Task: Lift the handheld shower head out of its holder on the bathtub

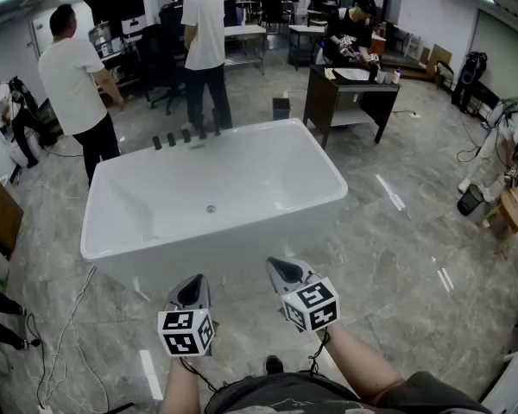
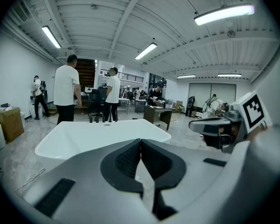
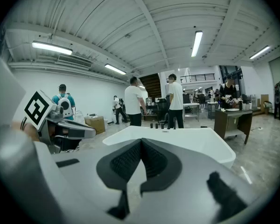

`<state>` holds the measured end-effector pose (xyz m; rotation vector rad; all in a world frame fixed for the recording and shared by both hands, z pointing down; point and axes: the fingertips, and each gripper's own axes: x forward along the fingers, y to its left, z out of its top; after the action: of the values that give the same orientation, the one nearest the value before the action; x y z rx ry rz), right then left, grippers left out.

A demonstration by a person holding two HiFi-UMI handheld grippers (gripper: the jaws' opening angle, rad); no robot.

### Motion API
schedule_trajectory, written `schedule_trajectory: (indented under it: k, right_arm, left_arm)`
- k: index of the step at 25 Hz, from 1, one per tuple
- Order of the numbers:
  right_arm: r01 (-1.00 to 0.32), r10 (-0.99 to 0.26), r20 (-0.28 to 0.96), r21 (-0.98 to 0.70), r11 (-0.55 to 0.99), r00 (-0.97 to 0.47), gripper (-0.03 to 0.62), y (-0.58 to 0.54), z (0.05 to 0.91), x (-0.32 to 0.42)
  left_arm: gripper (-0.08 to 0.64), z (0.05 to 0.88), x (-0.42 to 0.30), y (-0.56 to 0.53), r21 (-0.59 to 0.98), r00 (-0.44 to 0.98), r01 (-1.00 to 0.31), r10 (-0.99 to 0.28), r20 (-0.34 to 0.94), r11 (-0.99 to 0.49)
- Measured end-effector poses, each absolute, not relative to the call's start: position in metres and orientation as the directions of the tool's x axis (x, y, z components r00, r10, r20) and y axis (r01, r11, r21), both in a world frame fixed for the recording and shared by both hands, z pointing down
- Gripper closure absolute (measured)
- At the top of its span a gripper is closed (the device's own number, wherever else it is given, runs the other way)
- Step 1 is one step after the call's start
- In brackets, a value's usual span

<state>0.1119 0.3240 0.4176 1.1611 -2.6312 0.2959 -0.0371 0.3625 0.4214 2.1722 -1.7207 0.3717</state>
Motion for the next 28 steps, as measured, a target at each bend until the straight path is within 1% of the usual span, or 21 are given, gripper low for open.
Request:
schedule_trajectory:
  k: [12,16,20,28]
  right_arm:
    - [-0.741,-0.677,0.333,-0.115,0.662,-0.656,0.568,0.304,0.436,0.124]
    - [-0.728,-0.670,0.297,-0.176,0.662,-0.681,0.566,0.296,0.438,0.125]
    - [-0.728,-0.675,0.278,-0.182,0.661,-0.683,0.565,0.283,0.445,0.127]
    - [-0.747,-0.696,0.274,-0.208,0.631,-0.664,0.563,0.249,0.453,0.117]
  left_arm:
    - [0.545,0.433,-0.032,0.344,0.115,0.217,-0.976,-0.879,0.425,-0.185]
    - [0.545,0.433,-0.036,0.339,0.114,0.201,-0.979,-0.886,0.418,-0.169]
    - [0.545,0.433,-0.041,0.331,0.144,0.186,-0.980,-0.893,0.409,-0.138]
    - [0.545,0.422,-0.061,0.296,0.155,0.189,-0.978,-0.911,0.366,-0.141]
